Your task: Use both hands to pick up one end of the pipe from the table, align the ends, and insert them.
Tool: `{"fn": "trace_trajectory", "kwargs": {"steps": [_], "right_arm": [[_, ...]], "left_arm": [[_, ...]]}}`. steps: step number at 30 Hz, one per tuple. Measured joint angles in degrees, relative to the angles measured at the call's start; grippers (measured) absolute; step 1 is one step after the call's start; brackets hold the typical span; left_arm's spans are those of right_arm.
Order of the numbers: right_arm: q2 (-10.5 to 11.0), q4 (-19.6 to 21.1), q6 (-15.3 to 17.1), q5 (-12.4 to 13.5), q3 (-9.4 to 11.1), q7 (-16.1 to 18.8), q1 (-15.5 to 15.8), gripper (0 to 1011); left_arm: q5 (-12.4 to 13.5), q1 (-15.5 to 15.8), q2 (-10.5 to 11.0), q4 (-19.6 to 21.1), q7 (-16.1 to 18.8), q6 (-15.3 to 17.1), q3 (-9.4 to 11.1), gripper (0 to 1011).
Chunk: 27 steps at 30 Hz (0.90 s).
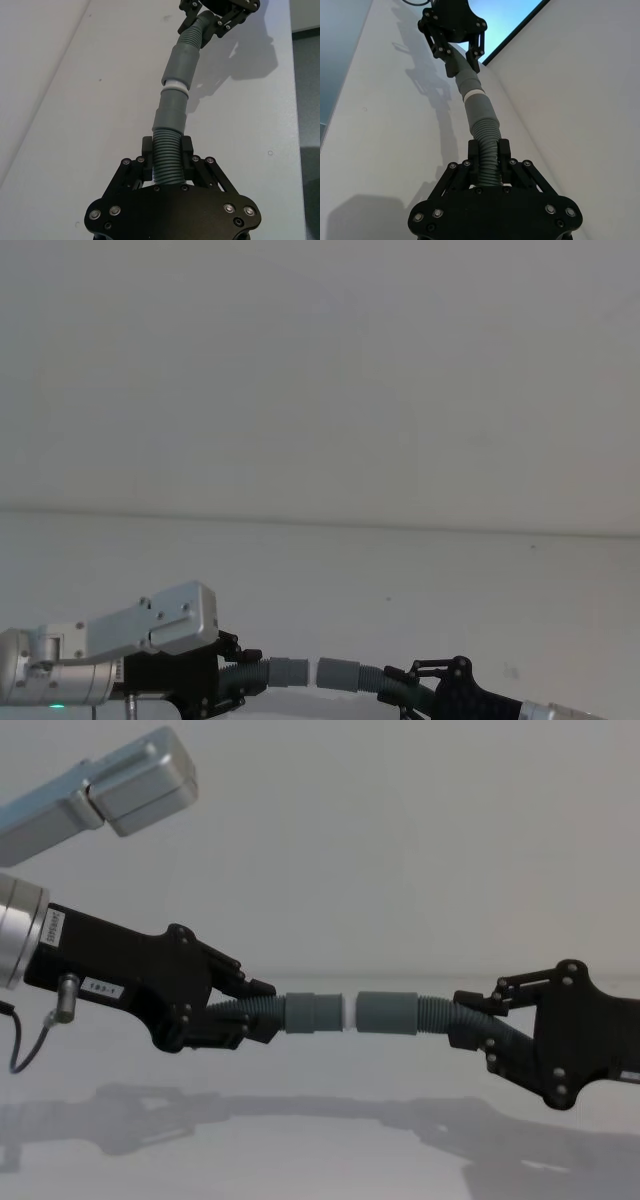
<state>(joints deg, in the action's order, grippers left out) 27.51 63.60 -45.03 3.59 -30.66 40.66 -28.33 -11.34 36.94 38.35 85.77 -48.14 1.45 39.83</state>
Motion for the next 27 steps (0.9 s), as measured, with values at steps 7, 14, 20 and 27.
{"fn": "trace_trajectory", "kwargs": {"steps": [7,14,20,27], "right_arm": [[0.0,-0.2,-0.5,0.3,-0.1,0.4,-0.2,213],[0.0,-0.2,-0.6,0.5,-0.2,0.6,-0.4,213],[0.0,-0.2,-0.7,0.6,-0.3,0.7,-0.4,214],[0.0,-0.2,-0.7,0.6,-0.3,0.8,-0.5,213]], "left_arm": [[0.0,0.4,-0.3,-0.5,-0.2,-0.1,0.5,292],[0.0,0.7,-0.4,-0.8,-0.3,-0.1,0.8,292],[0.0,0.8,-0.6,-1.0,-0.3,-0.1,0.9,292],[0.1,0.9,-0.7,-1.1,-0.2,0.0,1.0,292]]}}
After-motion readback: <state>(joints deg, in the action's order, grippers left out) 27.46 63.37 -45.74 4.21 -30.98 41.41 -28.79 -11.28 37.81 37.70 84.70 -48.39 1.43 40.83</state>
